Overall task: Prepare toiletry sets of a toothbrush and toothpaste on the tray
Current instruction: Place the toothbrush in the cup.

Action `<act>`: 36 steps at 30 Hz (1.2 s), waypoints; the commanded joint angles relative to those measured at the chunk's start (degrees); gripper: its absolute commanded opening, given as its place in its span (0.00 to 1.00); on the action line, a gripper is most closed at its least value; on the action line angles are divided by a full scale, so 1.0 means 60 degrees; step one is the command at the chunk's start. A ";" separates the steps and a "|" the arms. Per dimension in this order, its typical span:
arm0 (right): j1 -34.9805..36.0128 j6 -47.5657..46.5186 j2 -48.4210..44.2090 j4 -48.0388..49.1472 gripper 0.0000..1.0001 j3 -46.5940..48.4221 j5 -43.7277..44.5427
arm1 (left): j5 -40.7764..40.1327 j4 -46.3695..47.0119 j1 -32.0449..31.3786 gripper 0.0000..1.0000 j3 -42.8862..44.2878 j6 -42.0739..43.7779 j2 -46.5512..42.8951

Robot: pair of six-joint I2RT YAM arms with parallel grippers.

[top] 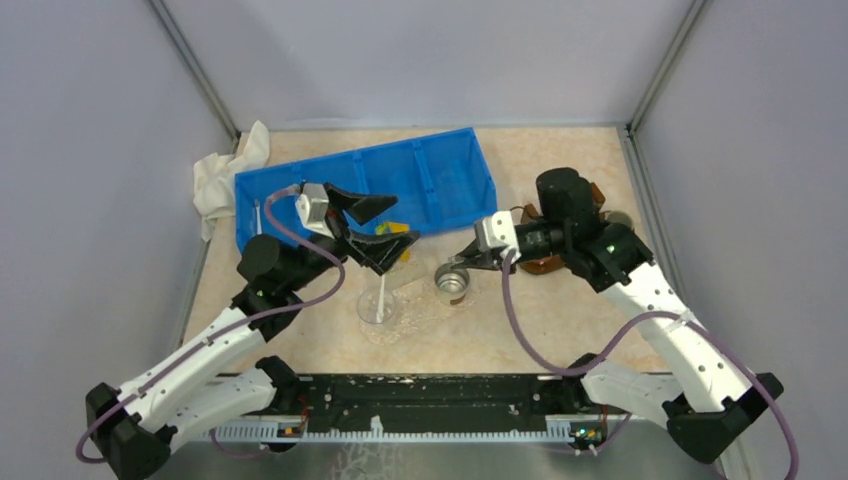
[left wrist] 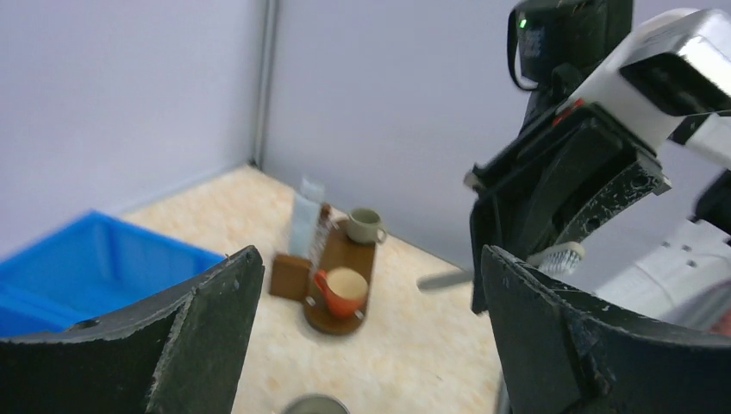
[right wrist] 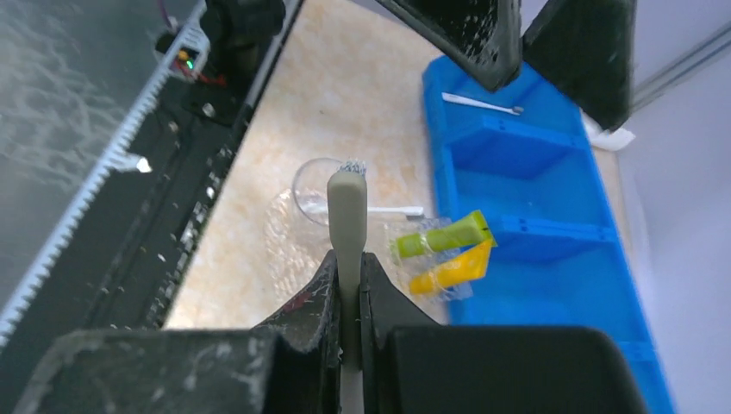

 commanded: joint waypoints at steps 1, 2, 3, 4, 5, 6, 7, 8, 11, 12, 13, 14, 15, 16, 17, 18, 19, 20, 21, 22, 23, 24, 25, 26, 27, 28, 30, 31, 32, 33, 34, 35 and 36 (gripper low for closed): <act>-0.1432 0.4480 -0.0044 0.4313 0.00 -0.1432 -0.3912 | -0.0553 0.2998 0.0040 0.99 0.0109 0.1296 0.0624; -0.1590 0.5318 0.0039 0.5130 0.00 -0.1641 -0.3796 | -0.0514 0.3106 0.0038 0.99 0.0292 0.1454 0.0844; -0.1709 0.5923 0.0145 0.5688 0.00 -0.1742 -0.3600 | -0.0424 0.3170 0.0038 0.99 0.0526 0.1603 0.1064; -0.1764 0.6280 0.0271 0.5967 0.00 -0.1742 -0.3398 | -0.0311 0.3206 0.0038 0.99 0.0756 0.1774 0.1298; -0.1782 0.6607 0.0413 0.6278 0.00 -0.1714 -0.3287 | -0.0217 0.3210 0.0038 0.99 0.1047 0.1924 0.1480; -0.1784 0.7019 0.0631 0.6645 0.00 -0.1687 -0.3209 | -0.0134 0.3252 0.0038 0.99 0.1228 0.2056 0.1643; -0.1785 0.7481 0.0821 0.7050 0.00 -0.1667 -0.3174 | -0.0054 0.3381 0.0038 0.99 0.1318 0.2202 0.1775; -0.1785 0.8028 0.1046 0.7496 0.00 -0.1630 -0.3176 | 0.0008 0.3573 0.0038 0.99 0.1368 0.2310 0.1867; -0.1818 0.9946 0.1813 0.9489 0.00 -0.1695 -0.3202 | 0.0135 0.4271 0.0038 0.99 0.1240 0.2781 0.2001; -0.1846 1.0841 0.2084 1.0500 0.00 -0.1866 -0.3240 | 0.0099 0.4523 0.0030 0.99 0.1179 0.2914 0.2031; -0.1908 1.2024 0.2319 1.2003 0.00 -0.2144 -0.3275 | 0.0030 0.4660 0.0037 0.99 0.1109 0.3118 0.2050; -0.2009 1.3320 0.2555 1.4009 0.00 -0.2583 -0.3275 | -0.0030 0.4687 0.0038 0.99 0.1045 0.3282 0.2033; -0.2155 1.5027 0.2801 1.6452 0.00 -0.3066 -0.3222 | -0.0082 0.4611 0.0040 1.00 0.0962 0.3445 0.1980; -0.2281 1.6546 0.3083 1.9159 0.00 -0.3590 -0.3087 | -0.0185 0.4503 0.0038 0.99 0.0858 0.3529 0.1920; -0.2332 1.7402 0.3317 2.1129 0.00 -0.3958 -0.2951 | -0.0340 0.4414 0.0049 0.99 0.0723 0.3611 0.1827; -0.2340 1.7665 0.3457 2.2013 0.00 -0.4132 -0.2865 | -0.0495 0.4412 0.0052 0.99 0.0552 0.3658 0.1742; -0.2317 1.7361 0.3547 2.1718 0.00 -0.4207 -0.2838 | -0.0652 0.4416 0.0052 0.99 0.0432 0.3681 0.1638; -0.2300 1.6962 0.3619 2.1310 0.00 -0.4244 -0.2867 | -0.0736 0.4422 0.0052 0.99 0.0327 0.3744 0.1535; -0.2298 1.6561 0.3699 2.0938 0.00 -0.4376 -0.2896 | -0.0819 0.4408 0.0052 0.99 0.0259 0.3785 0.1432; -0.2310 1.6220 0.3755 2.0702 0.00 -0.4514 -0.2900 | -0.0896 0.4327 0.0052 0.99 0.0210 0.3810 0.1322; -0.2319 1.5878 0.3790 2.0500 0.00 -0.4654 -0.2893 | -0.0938 0.4229 0.0052 0.99 0.0153 0.3822 0.1217; -0.2326 1.5545 0.3820 2.0317 0.00 -0.4790 -0.2869 | -0.0940 0.4195 0.0053 0.99 0.0082 0.3807 0.1133; -0.2334 1.5281 0.3860 2.0223 0.00 -0.4904 -0.2842 | -0.0927 0.4204 0.0053 0.99 0.0011 0.3795 0.1078; -0.2351 1.5016 0.3911 1.9907 0.00 -0.4990 -0.2796 | -0.0885 0.4220 0.0045 0.99 -0.0031 0.3793 0.1040; -0.2365 1.4759 0.3981 1.9782 0.00 -0.5118 -0.2725 | -0.0876 0.4190 0.0048 0.99 -0.0066 0.3784 0.1002; -0.2383 1.4572 0.4065 1.9797 0.00 -0.5231 -0.2633 | -0.0883 0.4157 0.0052 0.99 -0.0087 0.3801 0.0990; -0.2399 1.4446 0.4285 2.0070 0.00 -0.5403 -0.2505 | -0.0990 0.4086 0.0051 0.99 -0.0134 0.3876 0.0966; -0.2400 1.4470 0.4409 2.0366 0.00 -0.5466 -0.2437 | -0.1023 0.4089 0.0052 0.99 -0.0161 0.3913 0.0979; -0.2400 1.4536 0.4530 2.0678 0.00 -0.5522 -0.2354 | -0.1047 0.4073 0.0052 0.99 -0.0157 0.3960 0.1006; -0.2389 1.4595 0.4646 2.0960 0.00 -0.5560 -0.2314 | -0.1051 0.4051 0.0052 0.99 -0.0157 0.3983 0.1058; -0.2386 1.4687 0.4754 2.1235 0.00 -0.5616 -0.2241 | -0.1027 0.4059 0.0052 0.99 -0.0146 0.3996 0.1113; -0.2393 1.4768 0.4850 2.1527 0.00 -0.5678 -0.2172 | -0.1009 0.4061 0.0052 0.99 -0.0135 0.3990 0.1180; -0.2390 1.4791 0.4937 2.1672 0.00 -0.5720 -0.2132 | -0.0976 0.4053 0.0052 0.99 -0.0128 0.3989 0.1254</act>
